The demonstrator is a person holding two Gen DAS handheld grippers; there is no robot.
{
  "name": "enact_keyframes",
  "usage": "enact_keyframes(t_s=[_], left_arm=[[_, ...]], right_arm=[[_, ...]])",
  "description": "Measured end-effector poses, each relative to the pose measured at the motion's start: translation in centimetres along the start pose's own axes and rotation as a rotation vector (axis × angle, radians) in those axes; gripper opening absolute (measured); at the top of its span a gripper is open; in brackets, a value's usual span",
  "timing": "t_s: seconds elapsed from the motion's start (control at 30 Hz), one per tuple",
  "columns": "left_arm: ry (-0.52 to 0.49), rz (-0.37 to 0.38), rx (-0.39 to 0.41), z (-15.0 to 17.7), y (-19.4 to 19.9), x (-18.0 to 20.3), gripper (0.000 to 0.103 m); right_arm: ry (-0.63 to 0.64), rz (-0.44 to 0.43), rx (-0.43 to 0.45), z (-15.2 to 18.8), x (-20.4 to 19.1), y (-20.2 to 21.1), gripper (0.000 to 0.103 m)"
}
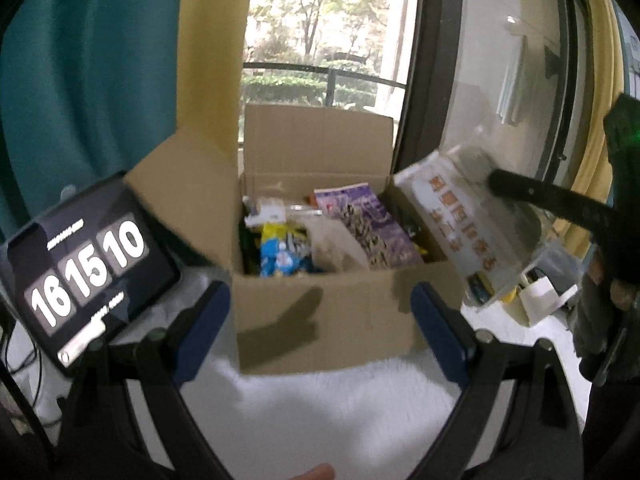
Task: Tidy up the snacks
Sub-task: 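Lower both bags into the box and open both grippers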
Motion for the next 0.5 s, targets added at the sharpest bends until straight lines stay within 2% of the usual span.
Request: enact_keyframes(t_s=[0.23, 0.5], left_arm=[[0.025, -0.013, 0.033, -2.8, -2.1, -1.1, 0.093], [0.05, -0.049, 0.031, -3.6, -4.9, -3.1, 0.093]], right_arm=[[0.013, 0.031, 0.029, -3.0, 1.4, -3.6, 0.017], [-0.032, 0.05, -0.025, -1.9, 3.4, -9.1, 0.017]])
Point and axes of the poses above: each gripper's, at about its wrist camera, not at the fingertips, and y roughly against the way its jaws point, x to its right, z to its underside, the point moved 10 cm from there along -y, roughly the way its jaws point, and after that the axes turned 9 degrees about y, right-handed, at the moved point
